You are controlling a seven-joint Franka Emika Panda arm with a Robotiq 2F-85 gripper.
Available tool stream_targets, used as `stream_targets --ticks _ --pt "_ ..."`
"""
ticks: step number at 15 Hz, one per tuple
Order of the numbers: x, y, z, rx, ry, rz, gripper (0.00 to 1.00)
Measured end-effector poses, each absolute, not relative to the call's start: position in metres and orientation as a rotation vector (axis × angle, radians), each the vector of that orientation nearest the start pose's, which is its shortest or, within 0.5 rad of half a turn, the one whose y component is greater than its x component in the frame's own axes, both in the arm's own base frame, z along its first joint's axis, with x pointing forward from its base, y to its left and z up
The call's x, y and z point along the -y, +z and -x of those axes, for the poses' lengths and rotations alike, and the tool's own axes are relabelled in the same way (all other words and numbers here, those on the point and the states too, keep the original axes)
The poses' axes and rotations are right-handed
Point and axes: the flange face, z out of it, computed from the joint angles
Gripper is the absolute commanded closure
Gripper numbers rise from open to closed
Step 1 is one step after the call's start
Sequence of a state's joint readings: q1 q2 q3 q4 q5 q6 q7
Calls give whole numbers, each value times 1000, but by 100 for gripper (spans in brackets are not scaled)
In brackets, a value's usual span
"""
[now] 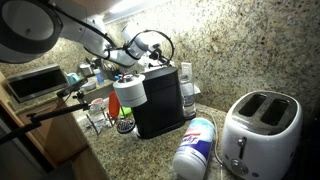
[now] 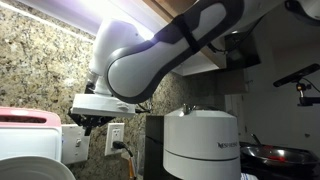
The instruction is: Turn off the light switch
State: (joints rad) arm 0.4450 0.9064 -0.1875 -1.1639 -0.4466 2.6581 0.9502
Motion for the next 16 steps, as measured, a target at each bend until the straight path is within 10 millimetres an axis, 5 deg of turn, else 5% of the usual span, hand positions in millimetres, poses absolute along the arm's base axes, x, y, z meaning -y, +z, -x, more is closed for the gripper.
stream_targets --ticks 16 --pt "-279 304 -757 -321 -1126 2993 100"
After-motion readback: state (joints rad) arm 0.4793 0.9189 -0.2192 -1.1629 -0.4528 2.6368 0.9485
